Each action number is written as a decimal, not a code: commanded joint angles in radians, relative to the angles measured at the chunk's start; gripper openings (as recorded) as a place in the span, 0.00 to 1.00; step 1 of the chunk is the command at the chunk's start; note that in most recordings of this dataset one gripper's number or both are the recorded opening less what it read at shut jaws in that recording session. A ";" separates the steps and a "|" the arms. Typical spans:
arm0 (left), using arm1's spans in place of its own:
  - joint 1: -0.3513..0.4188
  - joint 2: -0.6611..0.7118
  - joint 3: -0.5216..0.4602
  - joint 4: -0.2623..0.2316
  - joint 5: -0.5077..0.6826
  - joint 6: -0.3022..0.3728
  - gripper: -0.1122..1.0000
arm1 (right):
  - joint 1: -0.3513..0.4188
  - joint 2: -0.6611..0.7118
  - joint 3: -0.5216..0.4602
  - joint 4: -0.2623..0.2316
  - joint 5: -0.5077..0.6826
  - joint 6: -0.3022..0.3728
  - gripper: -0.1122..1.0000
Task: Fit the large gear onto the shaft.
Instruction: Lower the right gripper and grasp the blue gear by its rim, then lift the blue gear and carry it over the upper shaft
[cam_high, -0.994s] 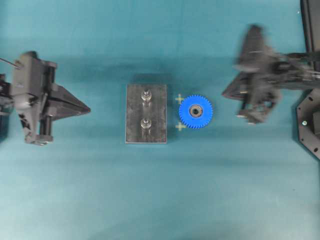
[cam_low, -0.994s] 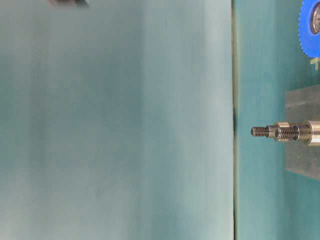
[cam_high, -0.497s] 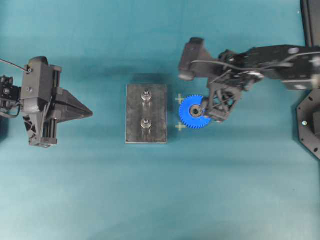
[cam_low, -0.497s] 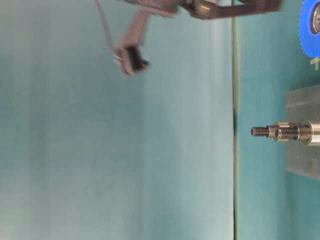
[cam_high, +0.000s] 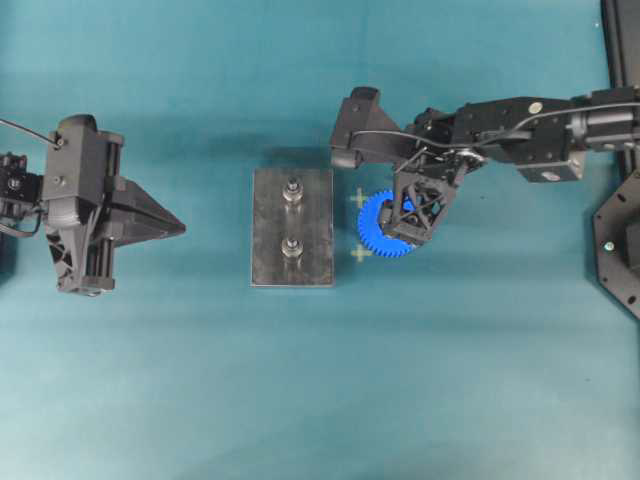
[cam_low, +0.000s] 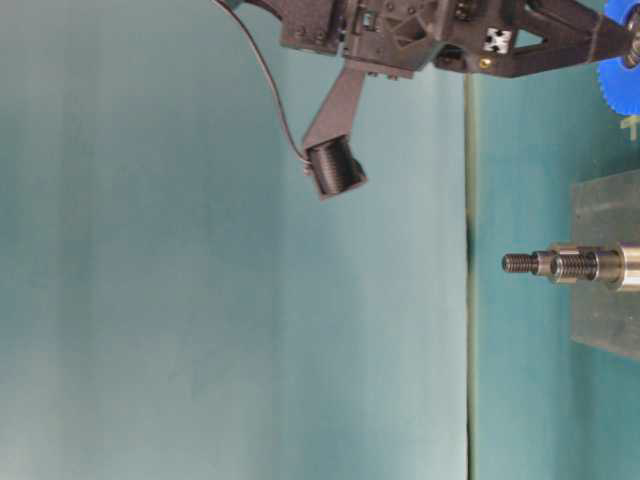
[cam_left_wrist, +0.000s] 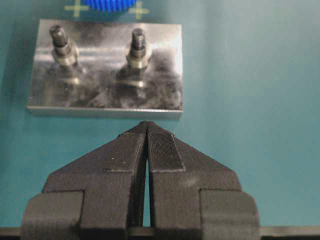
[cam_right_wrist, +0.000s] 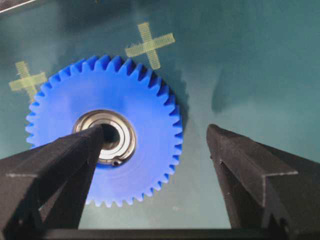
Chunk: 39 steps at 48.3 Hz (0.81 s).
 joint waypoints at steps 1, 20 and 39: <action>-0.002 -0.003 -0.009 0.003 -0.009 0.002 0.10 | -0.002 -0.002 -0.018 0.000 -0.002 -0.012 0.90; -0.002 0.005 -0.011 0.003 -0.012 0.000 0.10 | -0.002 0.018 -0.018 -0.002 0.018 -0.003 0.83; -0.002 0.006 -0.003 0.003 -0.015 -0.008 0.10 | -0.002 -0.020 -0.075 0.003 0.132 0.002 0.52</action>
